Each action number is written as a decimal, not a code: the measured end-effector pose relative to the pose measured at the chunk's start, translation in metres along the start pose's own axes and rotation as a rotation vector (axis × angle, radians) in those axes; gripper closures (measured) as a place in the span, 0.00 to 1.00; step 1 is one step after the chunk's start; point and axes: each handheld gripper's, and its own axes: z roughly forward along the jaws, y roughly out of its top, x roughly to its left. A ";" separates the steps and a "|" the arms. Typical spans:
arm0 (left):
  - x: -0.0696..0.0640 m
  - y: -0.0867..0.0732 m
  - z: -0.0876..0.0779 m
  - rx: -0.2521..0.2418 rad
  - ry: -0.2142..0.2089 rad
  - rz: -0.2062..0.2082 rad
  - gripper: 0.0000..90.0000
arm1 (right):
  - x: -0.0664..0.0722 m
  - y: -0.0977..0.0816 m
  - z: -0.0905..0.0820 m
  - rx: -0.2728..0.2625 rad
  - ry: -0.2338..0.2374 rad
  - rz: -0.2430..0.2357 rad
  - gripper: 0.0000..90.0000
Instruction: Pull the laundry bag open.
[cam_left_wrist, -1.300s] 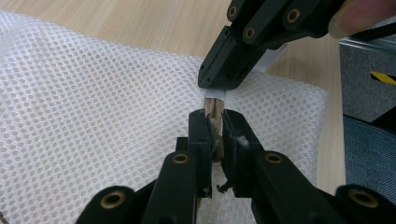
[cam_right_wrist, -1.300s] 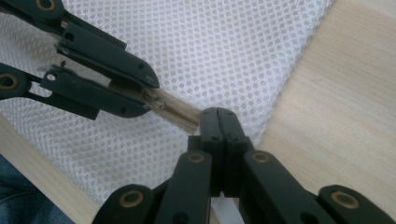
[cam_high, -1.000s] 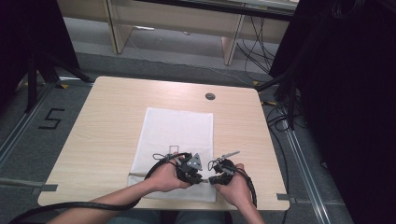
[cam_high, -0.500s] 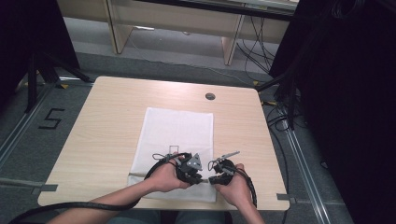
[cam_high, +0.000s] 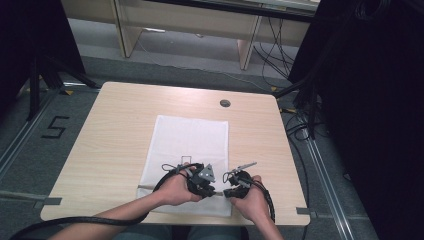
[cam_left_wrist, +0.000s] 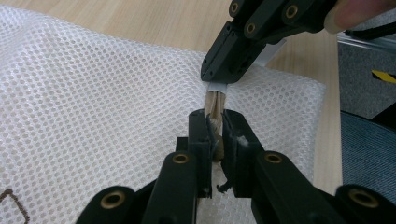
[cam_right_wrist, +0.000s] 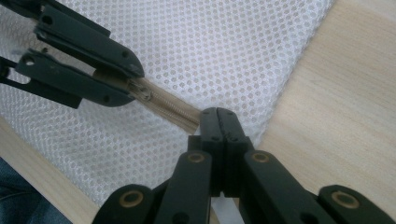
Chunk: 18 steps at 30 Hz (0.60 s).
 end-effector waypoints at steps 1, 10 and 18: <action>0.001 0.000 -0.001 -0.004 -0.003 0.010 0.91 | 0.000 0.000 0.000 0.002 0.002 0.000 1.00; 0.001 -0.001 -0.002 -0.008 -0.007 -0.010 0.91 | 0.000 0.000 0.000 0.001 0.004 0.006 1.00; 0.001 -0.002 -0.003 -0.004 -0.002 0.006 0.91 | 0.000 0.000 0.000 0.003 0.002 0.004 1.00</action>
